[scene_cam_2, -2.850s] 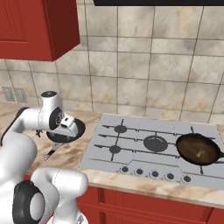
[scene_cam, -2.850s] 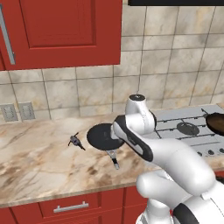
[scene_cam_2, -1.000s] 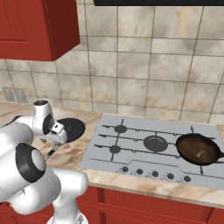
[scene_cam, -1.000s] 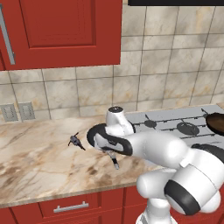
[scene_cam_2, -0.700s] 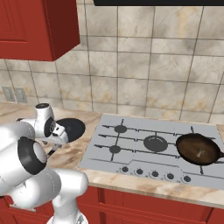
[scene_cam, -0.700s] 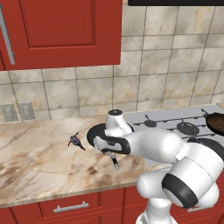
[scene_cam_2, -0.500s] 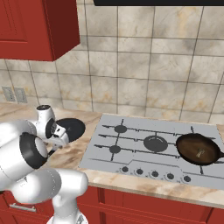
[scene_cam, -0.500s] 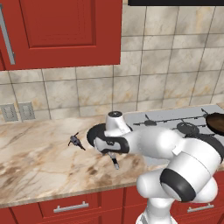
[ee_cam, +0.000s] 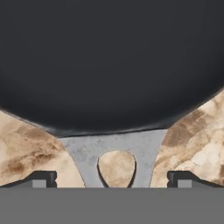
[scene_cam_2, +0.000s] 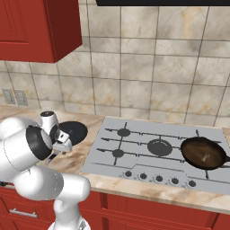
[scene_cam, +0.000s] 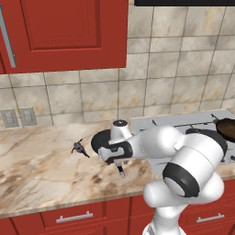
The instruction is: Place both pans onto different burners. Then place the mushroom and the fish on different pans.
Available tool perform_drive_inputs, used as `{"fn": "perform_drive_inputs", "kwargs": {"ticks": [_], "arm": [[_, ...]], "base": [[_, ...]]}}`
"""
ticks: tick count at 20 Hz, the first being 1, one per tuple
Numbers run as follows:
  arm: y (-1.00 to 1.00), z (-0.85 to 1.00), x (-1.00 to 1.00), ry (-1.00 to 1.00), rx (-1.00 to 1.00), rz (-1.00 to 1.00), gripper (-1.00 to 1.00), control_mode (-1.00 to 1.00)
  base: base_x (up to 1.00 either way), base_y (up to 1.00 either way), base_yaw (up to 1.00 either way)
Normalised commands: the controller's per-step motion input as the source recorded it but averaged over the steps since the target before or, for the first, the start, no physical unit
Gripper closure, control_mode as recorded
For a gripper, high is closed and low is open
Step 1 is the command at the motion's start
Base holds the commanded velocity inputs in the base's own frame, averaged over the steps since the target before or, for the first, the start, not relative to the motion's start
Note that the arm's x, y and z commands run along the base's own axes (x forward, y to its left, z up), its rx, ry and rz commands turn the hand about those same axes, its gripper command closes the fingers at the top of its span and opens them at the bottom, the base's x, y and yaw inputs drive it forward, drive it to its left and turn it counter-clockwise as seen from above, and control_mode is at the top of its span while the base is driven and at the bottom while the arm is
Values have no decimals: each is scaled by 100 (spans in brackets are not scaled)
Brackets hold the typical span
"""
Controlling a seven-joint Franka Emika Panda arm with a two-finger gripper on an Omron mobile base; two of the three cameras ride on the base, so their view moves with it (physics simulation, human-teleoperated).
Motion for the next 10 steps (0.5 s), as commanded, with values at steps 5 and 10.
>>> {"fn": "perform_drive_inputs", "kwargs": {"ticks": [5,10], "arm": [[0,-17,6,0,0,0,-100,-100],[0,-8,0,3,0,0,100,-100]], "base": [[0,0,0],[0,0,0]]}}
